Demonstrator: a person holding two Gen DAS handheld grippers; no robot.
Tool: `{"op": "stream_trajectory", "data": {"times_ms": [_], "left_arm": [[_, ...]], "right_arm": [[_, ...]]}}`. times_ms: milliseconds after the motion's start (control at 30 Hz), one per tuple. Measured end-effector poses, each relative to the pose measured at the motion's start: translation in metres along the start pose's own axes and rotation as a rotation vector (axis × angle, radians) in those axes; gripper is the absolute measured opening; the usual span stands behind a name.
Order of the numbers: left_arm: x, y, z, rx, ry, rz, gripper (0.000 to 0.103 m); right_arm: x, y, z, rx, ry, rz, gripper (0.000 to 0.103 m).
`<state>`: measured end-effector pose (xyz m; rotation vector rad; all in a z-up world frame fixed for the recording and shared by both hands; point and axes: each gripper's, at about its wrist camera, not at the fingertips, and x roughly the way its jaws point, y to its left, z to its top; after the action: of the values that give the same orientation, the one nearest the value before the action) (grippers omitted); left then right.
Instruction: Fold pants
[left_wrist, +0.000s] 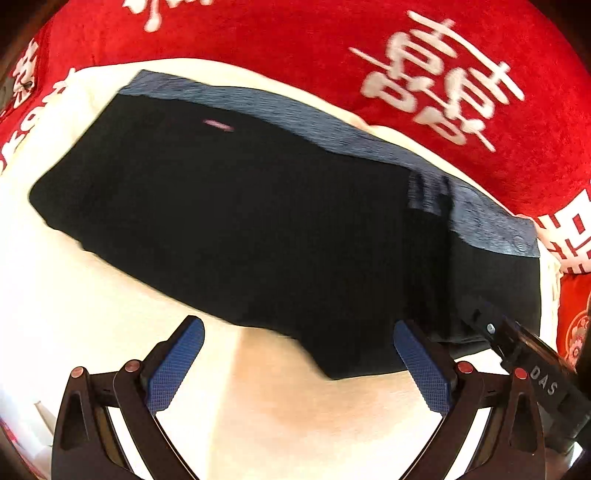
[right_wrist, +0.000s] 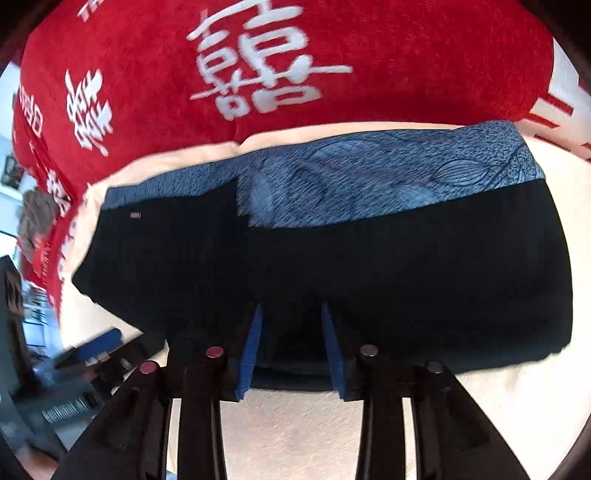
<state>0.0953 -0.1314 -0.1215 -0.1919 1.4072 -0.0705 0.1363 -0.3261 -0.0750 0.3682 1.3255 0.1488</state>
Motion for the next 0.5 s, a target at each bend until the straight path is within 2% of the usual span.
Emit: {"op": "stream_trajectory", "data": {"times_ms": [200, 367, 500], "left_arm": [[-0.004, 0.04, 0.013, -0.046, -0.001, 0.028, 0.103], [-0.004, 0.074, 0.02, -0.129, -0.002, 0.0, 0.103], [-0.005, 0.088, 0.022, -0.172, 0.001, -0.017, 0.103]], "right_arm": [[0.0, 0.022, 0.0, -0.069, 0.068, -0.072, 0.037], [0.003, 0.034, 0.002, -0.082, 0.107, -0.112, 0.038], [0.008, 0.051, -0.003, -0.145, 0.114, -0.176, 0.049]]}}
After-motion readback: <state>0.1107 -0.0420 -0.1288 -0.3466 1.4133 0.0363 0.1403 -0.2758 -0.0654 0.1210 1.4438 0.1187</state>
